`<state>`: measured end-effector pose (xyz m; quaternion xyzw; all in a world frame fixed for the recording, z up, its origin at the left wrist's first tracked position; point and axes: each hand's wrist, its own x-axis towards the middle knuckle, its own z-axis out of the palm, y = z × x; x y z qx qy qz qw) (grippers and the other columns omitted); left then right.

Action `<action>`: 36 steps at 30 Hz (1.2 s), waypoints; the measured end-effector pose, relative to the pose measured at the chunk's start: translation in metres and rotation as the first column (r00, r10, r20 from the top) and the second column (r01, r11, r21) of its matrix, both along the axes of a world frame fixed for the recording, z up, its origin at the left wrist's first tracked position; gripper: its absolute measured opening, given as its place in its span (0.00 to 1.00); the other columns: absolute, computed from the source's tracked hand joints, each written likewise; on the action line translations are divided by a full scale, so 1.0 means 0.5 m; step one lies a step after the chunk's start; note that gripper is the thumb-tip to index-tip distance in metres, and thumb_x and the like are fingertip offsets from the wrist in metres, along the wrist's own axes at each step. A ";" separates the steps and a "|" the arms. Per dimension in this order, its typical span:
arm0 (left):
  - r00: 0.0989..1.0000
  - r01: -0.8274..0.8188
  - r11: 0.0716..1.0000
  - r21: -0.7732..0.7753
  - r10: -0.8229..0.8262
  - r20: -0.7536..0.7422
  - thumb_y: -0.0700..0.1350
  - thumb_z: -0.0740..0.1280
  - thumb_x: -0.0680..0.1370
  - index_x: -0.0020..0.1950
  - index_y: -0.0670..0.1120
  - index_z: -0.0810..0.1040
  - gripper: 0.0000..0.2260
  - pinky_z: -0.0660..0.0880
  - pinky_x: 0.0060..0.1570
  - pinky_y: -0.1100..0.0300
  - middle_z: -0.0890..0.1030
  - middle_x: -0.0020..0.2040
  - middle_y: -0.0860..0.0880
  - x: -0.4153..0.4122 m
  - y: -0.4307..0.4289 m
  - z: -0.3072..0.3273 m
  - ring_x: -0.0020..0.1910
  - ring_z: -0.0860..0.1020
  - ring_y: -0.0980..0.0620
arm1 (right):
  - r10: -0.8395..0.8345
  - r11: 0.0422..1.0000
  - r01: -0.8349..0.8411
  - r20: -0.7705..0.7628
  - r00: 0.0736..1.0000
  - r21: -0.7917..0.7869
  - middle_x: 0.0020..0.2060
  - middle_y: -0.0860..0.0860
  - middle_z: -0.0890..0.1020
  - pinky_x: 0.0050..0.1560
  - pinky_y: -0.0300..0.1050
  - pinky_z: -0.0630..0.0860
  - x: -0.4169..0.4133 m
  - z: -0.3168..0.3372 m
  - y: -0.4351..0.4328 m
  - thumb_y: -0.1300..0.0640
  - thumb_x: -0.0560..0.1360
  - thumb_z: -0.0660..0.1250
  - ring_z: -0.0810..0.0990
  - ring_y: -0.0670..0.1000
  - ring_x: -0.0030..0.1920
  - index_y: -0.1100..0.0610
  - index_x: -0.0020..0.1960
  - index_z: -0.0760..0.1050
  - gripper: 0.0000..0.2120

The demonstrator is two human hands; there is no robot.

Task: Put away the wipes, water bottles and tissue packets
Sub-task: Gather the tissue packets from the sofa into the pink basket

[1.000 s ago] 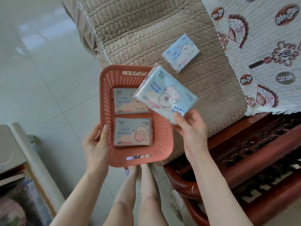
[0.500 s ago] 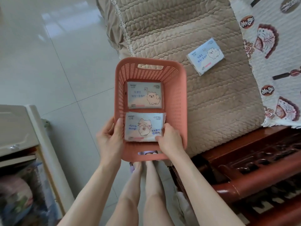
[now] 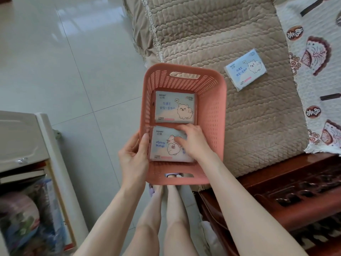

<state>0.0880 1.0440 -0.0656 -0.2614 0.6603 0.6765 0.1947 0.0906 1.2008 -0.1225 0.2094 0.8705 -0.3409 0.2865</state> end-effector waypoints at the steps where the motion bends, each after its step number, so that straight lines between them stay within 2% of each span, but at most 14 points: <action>1: 1.000 -0.002 1.000 0.000 0.002 0.000 0.41 0.63 0.81 0.56 0.50 0.82 0.10 0.80 0.42 0.62 0.86 0.46 0.51 -0.004 0.000 -0.001 0.44 0.83 0.54 | -0.012 1.000 0.012 0.011 1.000 -0.016 0.62 0.57 0.77 0.65 0.46 0.62 -0.004 -0.002 0.000 0.56 0.76 0.68 0.69 0.59 0.64 0.56 0.66 0.75 0.18; 6: 1.000 0.001 1.000 0.002 -0.001 -0.006 0.41 0.63 0.81 0.47 0.58 0.85 0.14 0.80 0.41 0.63 0.86 0.44 0.52 -0.020 -0.006 -0.002 0.42 0.83 0.55 | -0.064 0.993 0.072 0.080 0.995 -0.095 0.64 0.58 0.77 0.68 0.53 0.67 -0.023 0.004 0.001 0.59 0.75 0.69 0.72 0.60 0.65 0.56 0.66 0.76 0.19; 8: 1.000 -0.004 1.000 0.006 0.003 0.002 0.40 0.63 0.81 0.46 0.57 0.85 0.15 0.79 0.40 0.64 0.86 0.43 0.53 -0.032 -0.008 -0.003 0.41 0.83 0.56 | -0.100 0.989 0.101 0.016 0.995 -0.106 0.66 0.56 0.76 0.69 0.43 0.63 -0.029 0.014 0.003 0.59 0.75 0.69 0.71 0.57 0.68 0.57 0.67 0.74 0.20; 10: 1.000 -0.012 1.000 0.003 0.012 0.002 0.40 0.63 0.81 0.49 0.54 0.84 0.12 0.79 0.40 0.65 0.86 0.43 0.54 -0.047 -0.009 -0.004 0.40 0.83 0.57 | -0.224 0.963 0.212 -0.058 0.973 -0.166 0.67 0.52 0.76 0.62 0.32 0.61 -0.034 0.033 0.007 0.58 0.76 0.69 0.70 0.51 0.68 0.56 0.68 0.74 0.21; 11: 1.000 -0.010 1.000 -0.001 0.010 -0.002 0.40 0.63 0.81 0.50 0.53 0.83 0.11 0.78 0.40 0.65 0.86 0.43 0.54 -0.056 -0.009 -0.005 0.40 0.83 0.57 | -0.311 0.933 0.289 -0.074 0.948 -0.214 0.66 0.50 0.76 0.61 0.29 0.61 -0.039 0.044 0.011 0.57 0.76 0.69 0.71 0.48 0.68 0.55 0.68 0.73 0.21; 13: 1.000 -0.007 1.000 -0.005 0.007 -0.014 0.40 0.63 0.81 0.50 0.52 0.82 0.10 0.78 0.38 0.66 0.86 0.42 0.54 -0.077 -0.003 -0.005 0.39 0.83 0.58 | -0.462 0.856 0.413 -0.100 0.882 -0.313 0.64 0.48 0.77 0.63 0.32 0.66 -0.056 0.068 0.024 0.57 0.76 0.69 0.74 0.44 0.64 0.54 0.67 0.74 0.20; 17: 1.000 -0.004 1.000 -0.023 0.004 -0.029 0.41 0.63 0.81 0.47 0.54 0.83 0.11 0.79 0.38 0.66 0.86 0.42 0.55 -0.119 0.014 -0.004 0.39 0.83 0.58 | -0.693 0.685 0.551 -0.193 0.694 -0.476 0.52 0.45 0.80 0.52 0.27 0.73 -0.099 0.116 0.069 0.60 0.75 0.70 0.79 0.32 0.48 0.52 0.61 0.75 0.15; 21: 0.999 -0.012 1.000 -0.024 0.011 -0.040 0.43 0.64 0.81 0.47 0.54 0.83 0.10 0.78 0.37 0.66 0.86 0.42 0.56 -0.162 0.032 -0.001 0.39 0.83 0.59 | -0.850 0.501 0.663 -0.173 0.497 -0.557 0.51 0.45 0.81 0.57 0.40 0.77 -0.122 0.140 0.132 0.61 0.75 0.69 0.81 0.40 0.52 0.52 0.58 0.75 0.13; 25: 0.998 0.005 1.000 -0.028 -0.007 -0.061 0.43 0.64 0.80 0.42 0.57 0.84 0.13 0.77 0.34 0.69 0.86 0.39 0.57 -0.213 0.064 0.003 0.37 0.83 0.61 | -0.943 0.294 0.738 -0.060 0.326 -0.607 0.51 0.48 0.81 0.52 0.42 0.77 -0.143 0.126 0.206 0.60 0.77 0.68 0.80 0.44 0.51 0.49 0.53 0.75 0.08; 27: 0.997 0.021 0.999 -0.033 -0.023 -0.073 0.43 0.65 0.80 0.42 0.59 0.84 0.14 0.77 0.34 0.68 0.86 0.39 0.57 -0.233 0.076 0.003 0.37 0.83 0.61 | -0.964 0.223 0.765 -0.021 0.264 -0.604 0.54 0.51 0.81 0.51 0.42 0.77 -0.151 0.105 0.237 0.60 0.77 0.68 0.80 0.46 0.53 0.50 0.54 0.75 0.08; 30: 0.996 0.037 0.999 -0.035 -0.039 -0.083 0.44 0.65 0.80 0.42 0.60 0.84 0.14 0.77 0.35 0.68 0.86 0.40 0.58 -0.275 0.107 -0.004 0.37 0.83 0.61 | -0.981 0.148 0.811 0.022 0.195 -0.565 0.60 0.53 0.80 0.54 0.43 0.77 -0.171 0.057 0.285 0.60 0.77 0.68 0.79 0.50 0.59 0.53 0.60 0.73 0.13; 32: 0.995 0.053 0.998 -0.044 -0.057 -0.079 0.44 0.65 0.80 0.42 0.60 0.84 0.14 0.77 0.35 0.68 0.86 0.40 0.58 -0.299 0.129 -0.009 0.37 0.82 0.62 | -0.984 0.122 0.843 0.046 0.171 -0.525 0.60 0.53 0.79 0.59 0.47 0.76 -0.185 0.024 0.309 0.59 0.77 0.68 0.78 0.51 0.61 0.54 0.63 0.72 0.16; 34: 0.995 0.066 0.996 -0.062 -0.070 -0.065 0.44 0.65 0.80 0.43 0.60 0.85 0.13 0.78 0.36 0.68 0.86 0.41 0.58 -0.317 0.151 -0.014 0.38 0.83 0.61 | -0.984 0.120 0.881 0.065 0.168 -0.458 0.61 0.52 0.78 0.65 0.50 0.73 -0.194 -0.005 0.330 0.58 0.76 0.69 0.77 0.51 0.62 0.55 0.67 0.70 0.20; 36: 0.995 0.084 0.994 -0.070 -0.087 -0.044 0.45 0.65 0.80 0.44 0.58 0.84 0.11 0.79 0.37 0.67 0.86 0.42 0.56 -0.330 0.167 -0.015 0.39 0.83 0.59 | -0.982 0.149 0.920 0.058 0.182 -0.363 0.63 0.53 0.77 0.64 0.47 0.72 -0.196 -0.031 0.348 0.58 0.76 0.69 0.77 0.50 0.61 0.56 0.70 0.69 0.23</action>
